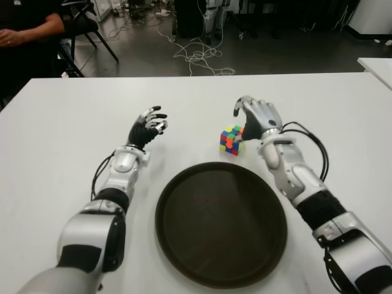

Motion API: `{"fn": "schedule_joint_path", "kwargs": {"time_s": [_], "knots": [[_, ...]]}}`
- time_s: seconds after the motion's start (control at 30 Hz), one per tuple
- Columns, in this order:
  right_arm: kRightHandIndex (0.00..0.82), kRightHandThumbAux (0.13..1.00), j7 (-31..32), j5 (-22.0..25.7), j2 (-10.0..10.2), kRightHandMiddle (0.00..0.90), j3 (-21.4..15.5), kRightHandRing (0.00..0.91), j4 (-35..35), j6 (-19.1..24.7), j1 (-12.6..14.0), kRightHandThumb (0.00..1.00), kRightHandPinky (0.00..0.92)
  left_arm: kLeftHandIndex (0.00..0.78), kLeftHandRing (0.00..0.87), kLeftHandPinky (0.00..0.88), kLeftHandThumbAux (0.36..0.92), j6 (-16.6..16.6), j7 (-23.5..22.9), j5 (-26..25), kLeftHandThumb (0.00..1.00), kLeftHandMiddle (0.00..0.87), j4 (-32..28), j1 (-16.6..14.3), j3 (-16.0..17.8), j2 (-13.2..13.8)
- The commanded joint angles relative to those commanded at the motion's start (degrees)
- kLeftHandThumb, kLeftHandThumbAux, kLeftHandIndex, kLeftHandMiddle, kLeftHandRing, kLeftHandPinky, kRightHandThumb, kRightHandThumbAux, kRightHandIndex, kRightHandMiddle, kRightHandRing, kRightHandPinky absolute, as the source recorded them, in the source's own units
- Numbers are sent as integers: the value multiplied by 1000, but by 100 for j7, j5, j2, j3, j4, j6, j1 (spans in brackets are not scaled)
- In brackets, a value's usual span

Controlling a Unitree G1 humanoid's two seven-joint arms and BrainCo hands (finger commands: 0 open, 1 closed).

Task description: Pick up the Rubik's Cube and put it in the plate

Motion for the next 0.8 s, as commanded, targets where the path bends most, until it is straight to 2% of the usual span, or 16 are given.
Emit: {"fn": "schedule_joint_path", "kwargs": {"time_s": [0.23, 0.27, 0.43, 0.8], "knots": [[409, 934, -161, -52, 130, 569, 215, 560, 971, -426, -249, 0, 520, 171, 325, 358, 715, -69, -1, 19, 379, 280, -14, 15, -21, -8], [395, 934, -113, -49, 130, 566, 232, 557, 1022, -446, -282, 0, 517, 170, 327, 357, 712, -85, 13, 37, 371, 282, -16, 17, -37, -5], [442, 938, -44, -16, 136, 573, 281, 565, 1184, -526, -376, 0, 531, 166, 328, 358, 712, -118, 42, 69, 361, 281, -14, 22, -73, 5], [472, 923, -182, 16, 127, 589, 298, 581, 1402, -709, -445, 0, 549, 167, 326, 354, 707, -105, 85, 108, 334, 279, 2, 17, -78, 13]]}}
